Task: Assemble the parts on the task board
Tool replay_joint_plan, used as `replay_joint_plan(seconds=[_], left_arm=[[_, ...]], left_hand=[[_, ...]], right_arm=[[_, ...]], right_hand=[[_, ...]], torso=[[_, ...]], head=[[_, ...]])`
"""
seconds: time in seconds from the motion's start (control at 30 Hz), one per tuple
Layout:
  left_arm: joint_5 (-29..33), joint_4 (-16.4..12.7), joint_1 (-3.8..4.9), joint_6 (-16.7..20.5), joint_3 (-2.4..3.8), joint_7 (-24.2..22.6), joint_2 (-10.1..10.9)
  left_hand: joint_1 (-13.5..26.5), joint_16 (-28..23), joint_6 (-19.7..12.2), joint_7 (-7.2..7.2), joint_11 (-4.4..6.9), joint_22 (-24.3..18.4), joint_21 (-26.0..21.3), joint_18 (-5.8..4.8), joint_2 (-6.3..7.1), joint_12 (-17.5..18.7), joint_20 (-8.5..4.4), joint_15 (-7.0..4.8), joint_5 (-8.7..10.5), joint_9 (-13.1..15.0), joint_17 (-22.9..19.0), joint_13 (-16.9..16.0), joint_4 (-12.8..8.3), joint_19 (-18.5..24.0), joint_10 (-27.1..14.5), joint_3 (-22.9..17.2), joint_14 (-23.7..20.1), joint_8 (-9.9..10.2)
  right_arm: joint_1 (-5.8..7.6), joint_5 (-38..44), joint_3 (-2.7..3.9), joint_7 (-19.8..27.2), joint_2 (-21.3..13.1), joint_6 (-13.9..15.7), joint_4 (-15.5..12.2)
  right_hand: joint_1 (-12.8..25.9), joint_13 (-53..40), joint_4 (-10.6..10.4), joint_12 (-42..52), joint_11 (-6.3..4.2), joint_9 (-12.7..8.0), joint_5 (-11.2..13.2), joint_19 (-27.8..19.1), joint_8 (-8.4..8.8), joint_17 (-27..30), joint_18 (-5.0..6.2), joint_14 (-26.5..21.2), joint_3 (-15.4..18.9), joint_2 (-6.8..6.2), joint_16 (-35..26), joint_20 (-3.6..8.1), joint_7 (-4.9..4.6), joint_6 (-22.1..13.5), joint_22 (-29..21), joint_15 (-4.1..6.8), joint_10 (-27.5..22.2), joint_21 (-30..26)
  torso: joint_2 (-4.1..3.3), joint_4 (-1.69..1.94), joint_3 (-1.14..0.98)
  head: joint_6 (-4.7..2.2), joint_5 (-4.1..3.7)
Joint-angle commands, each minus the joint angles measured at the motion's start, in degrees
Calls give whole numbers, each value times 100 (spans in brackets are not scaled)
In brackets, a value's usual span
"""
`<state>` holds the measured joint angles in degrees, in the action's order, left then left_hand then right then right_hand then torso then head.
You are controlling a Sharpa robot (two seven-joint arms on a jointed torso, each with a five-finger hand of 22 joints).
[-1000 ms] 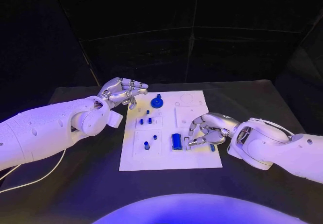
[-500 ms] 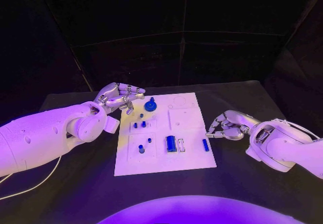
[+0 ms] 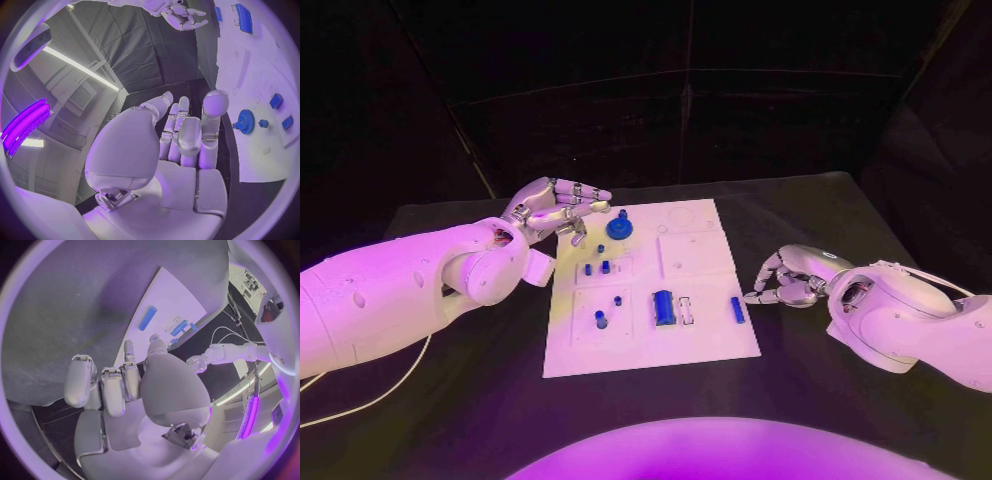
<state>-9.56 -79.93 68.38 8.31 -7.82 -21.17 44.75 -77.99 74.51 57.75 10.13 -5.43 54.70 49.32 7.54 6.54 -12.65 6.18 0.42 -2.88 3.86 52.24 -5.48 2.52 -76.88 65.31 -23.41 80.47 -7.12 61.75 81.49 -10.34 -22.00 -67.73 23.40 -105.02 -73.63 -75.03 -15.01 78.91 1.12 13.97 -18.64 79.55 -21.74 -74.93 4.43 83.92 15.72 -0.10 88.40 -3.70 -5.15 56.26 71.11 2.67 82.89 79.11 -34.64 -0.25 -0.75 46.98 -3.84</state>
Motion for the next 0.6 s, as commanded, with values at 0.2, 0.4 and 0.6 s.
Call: replay_joint_plan(seconds=[0.2,0.4,0.6], left_arm=[[24,-10,-4,-16,-2,-34,14],[24,-6,-6,-18,-4,-34,22],[24,8,-9,-19,-6,-31,27]], left_hand=[[-19,-18,-50,7,-18,-6,-39,80,-44,37,1,17,-29,-6,-5,-6,-11,30,-10,39,-22,12],[-19,-18,-50,7,-18,-6,-39,80,-44,37,1,17,-29,-6,-5,-6,-11,30,-10,39,-22,12],[-19,-18,-50,7,-18,-6,-39,80,-44,37,1,17,-29,-6,-5,-6,-11,30,-10,39,-22,12]], right_arm=[[-106,360,-35,-183,189,-95,73],[-189,381,-46,-113,296,-2,95],[-207,404,-48,-78,346,60,113]], right_hand=[[-117,-519,36,-26,-44,29,-36,-17,-27,-1163,-17,529,-18,6,-26,35,11,73,-6,38,7,-34],[-158,-529,50,-16,-51,52,-75,-14,-36,-1168,-18,530,-24,19,-23,41,20,101,-2,45,17,-33],[-184,-544,57,1,-60,79,-125,-10,-49,-1176,-19,533,-23,31,-19,48,30,130,2,52,30,-32]], torso=[[-3,2,9],[-7,-6,1],[-13,9,6]], head=[[0,16],[9,31],[11,17]])
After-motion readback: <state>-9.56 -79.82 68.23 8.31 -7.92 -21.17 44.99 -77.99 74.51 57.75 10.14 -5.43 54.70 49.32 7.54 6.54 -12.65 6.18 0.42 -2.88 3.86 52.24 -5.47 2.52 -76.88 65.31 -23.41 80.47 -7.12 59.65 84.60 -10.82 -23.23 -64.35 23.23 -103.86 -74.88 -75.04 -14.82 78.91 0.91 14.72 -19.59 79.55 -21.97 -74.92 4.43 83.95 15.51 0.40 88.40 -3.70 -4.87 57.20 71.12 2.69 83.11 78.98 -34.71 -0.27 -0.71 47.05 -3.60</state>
